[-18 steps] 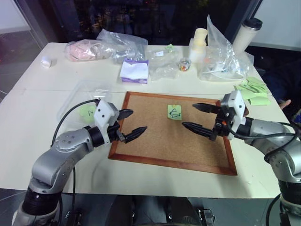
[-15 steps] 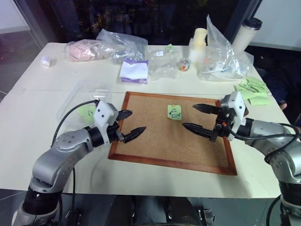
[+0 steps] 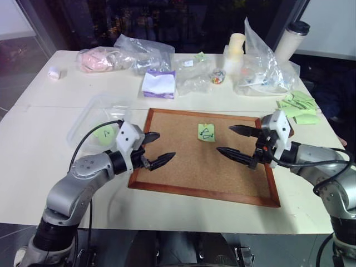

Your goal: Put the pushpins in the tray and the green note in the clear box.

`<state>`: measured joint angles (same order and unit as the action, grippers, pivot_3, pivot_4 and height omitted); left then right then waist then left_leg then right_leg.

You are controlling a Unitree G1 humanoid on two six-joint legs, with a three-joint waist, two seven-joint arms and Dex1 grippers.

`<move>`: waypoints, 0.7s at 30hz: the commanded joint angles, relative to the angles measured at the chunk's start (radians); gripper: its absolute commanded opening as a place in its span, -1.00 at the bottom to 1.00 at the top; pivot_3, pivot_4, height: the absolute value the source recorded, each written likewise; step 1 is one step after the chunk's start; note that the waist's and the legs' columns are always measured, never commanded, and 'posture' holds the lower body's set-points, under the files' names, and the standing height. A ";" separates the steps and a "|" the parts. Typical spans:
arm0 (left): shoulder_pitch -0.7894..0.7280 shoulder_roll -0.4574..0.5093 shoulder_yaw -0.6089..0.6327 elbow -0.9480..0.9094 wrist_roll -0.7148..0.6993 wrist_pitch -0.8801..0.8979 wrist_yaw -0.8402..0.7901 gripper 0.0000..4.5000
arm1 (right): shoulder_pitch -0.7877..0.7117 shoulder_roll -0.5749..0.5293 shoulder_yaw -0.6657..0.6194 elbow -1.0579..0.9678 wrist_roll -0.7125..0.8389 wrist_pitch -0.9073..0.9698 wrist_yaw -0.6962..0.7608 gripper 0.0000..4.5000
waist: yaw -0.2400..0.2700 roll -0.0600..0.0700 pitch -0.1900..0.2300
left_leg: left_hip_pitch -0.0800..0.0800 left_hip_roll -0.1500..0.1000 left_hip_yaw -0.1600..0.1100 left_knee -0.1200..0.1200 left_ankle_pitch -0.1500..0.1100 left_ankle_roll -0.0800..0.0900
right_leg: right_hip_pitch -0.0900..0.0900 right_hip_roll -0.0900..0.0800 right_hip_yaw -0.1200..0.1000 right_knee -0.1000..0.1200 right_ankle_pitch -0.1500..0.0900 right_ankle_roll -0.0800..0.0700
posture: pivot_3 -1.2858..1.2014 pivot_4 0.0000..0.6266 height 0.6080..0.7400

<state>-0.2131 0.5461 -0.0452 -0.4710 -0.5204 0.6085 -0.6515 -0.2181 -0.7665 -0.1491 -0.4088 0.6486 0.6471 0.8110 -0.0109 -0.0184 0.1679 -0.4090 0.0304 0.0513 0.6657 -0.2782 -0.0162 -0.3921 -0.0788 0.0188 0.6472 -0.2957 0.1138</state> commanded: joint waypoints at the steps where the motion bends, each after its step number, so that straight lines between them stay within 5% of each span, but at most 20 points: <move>1: -0.018 -0.018 -0.021 -0.002 0.029 -0.036 0.003 0.96 | -0.006 -0.008 -0.020 -0.025 -0.013 -0.031 0.004 1.00 | 0.000 0.000 0.000 | 0.000 0.000 0.000 0.000 0.000 0.000 | 0.000 0.000 0.000 0.000 0.000 0.000 | 0.03 -0.52 1.00; 12: -0.063 -0.080 -0.053 0.083 0.092 -0.092 0.002 0.96 | -0.009 0.009 -0.002 -0.006 -0.051 -0.060 0.007 1.00 | 0.000 0.000 0.000 | 0.000 0.000 0.000 0.000 0.000 0.000 | 0.000 0.000 0.000 0.000 0.000 0.000 | 0.03 -0.52 1.00; 15: -0.075 -0.107 -0.074 0.125 0.112 -0.118 -0.003 0.61 | -0.016 0.018 0.016 0.013 -0.071 -0.078 0.010 1.00 | 0.000 0.000 0.000 | 0.000 -0.001 0.000 0.000 0.000 0.000 | 0.000 0.000 0.000 0.000 0.000 0.000 | 0.03 -0.52 1.00; 21: -0.103 -0.185 -0.144 0.269 0.187 -0.217 -0.010 -0.76 | -0.064 0.051 0.051 0.073 -0.101 -0.100 0.014 1.00 | 0.000 0.000 0.000 | 0.000 -0.002 0.000 0.001 0.000 0.000 | 0.000 0.000 0.000 0.000 0.000 0.000 | 0.03 -0.52 1.00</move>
<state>-0.2929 0.3711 -0.1783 -0.2129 -0.3556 0.4368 -0.6542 -0.2585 -0.7206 -0.0913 -0.3398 0.5527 0.5679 0.8214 -0.0107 -0.0183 0.1679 -0.4089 0.0288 0.0515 0.6663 -0.2782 -0.0162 -0.3921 -0.0786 0.0187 0.6476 -0.2956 0.1140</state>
